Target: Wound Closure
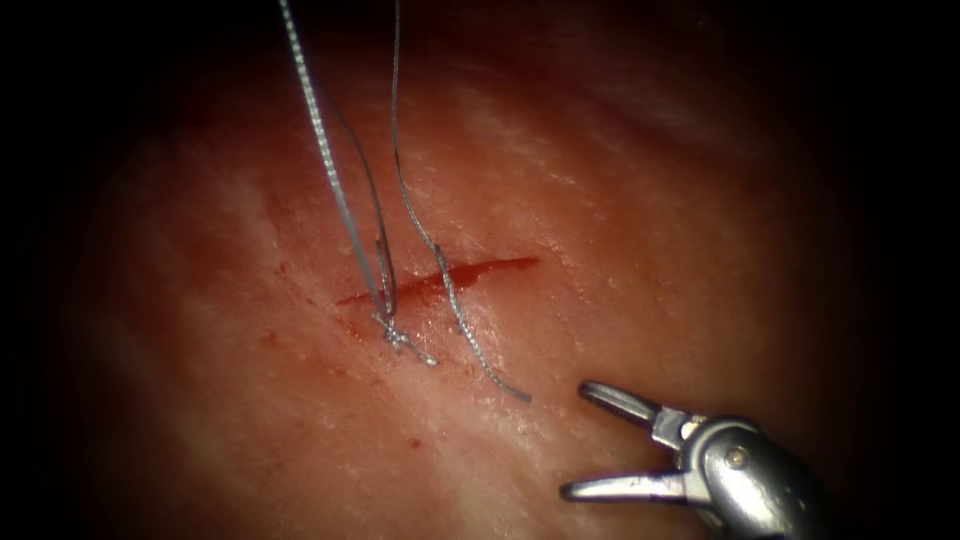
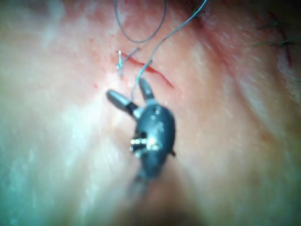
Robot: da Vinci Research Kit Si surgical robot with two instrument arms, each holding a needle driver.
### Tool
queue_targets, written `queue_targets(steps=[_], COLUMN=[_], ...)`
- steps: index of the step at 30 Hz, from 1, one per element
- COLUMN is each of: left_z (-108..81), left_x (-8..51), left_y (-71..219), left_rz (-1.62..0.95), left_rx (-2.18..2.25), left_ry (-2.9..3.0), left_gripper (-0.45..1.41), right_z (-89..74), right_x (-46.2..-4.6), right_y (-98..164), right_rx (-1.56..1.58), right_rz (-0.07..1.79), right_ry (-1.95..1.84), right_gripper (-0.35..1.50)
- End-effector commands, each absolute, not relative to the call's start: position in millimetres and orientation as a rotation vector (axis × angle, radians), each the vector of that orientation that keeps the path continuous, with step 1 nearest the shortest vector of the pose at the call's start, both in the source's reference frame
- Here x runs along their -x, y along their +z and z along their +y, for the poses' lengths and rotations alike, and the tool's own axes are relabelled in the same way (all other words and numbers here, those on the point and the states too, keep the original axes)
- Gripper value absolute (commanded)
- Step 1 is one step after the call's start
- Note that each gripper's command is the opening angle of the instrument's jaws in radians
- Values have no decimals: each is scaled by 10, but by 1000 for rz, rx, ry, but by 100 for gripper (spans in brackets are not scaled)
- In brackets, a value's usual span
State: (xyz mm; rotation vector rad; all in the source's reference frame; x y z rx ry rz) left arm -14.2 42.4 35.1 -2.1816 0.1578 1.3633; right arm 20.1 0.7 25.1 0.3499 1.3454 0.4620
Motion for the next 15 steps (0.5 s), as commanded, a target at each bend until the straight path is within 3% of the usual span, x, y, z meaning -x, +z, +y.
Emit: queue_targets(steps=[1,6,11,15], left_z=[420,370,311,276], left_x=[149,165,190,206], left_y=[346,317,303,305], left_rz=[167,180,153,146], left_rx=[2182,2177,2184,2201], left_ry=[1354,1330,1338,1367], left_gripper=[-45,-45,-45,-45], right_z=[31,74,109,124], right_x=[-210,-226,-251,-274], right_y=[253,248,257,275], right_rx=[-340,-313,-314,-320], right_rz=[1341,1379,1382,1388], right_ry=[467,509,511,504], right_gripper=[125,104,39,24])
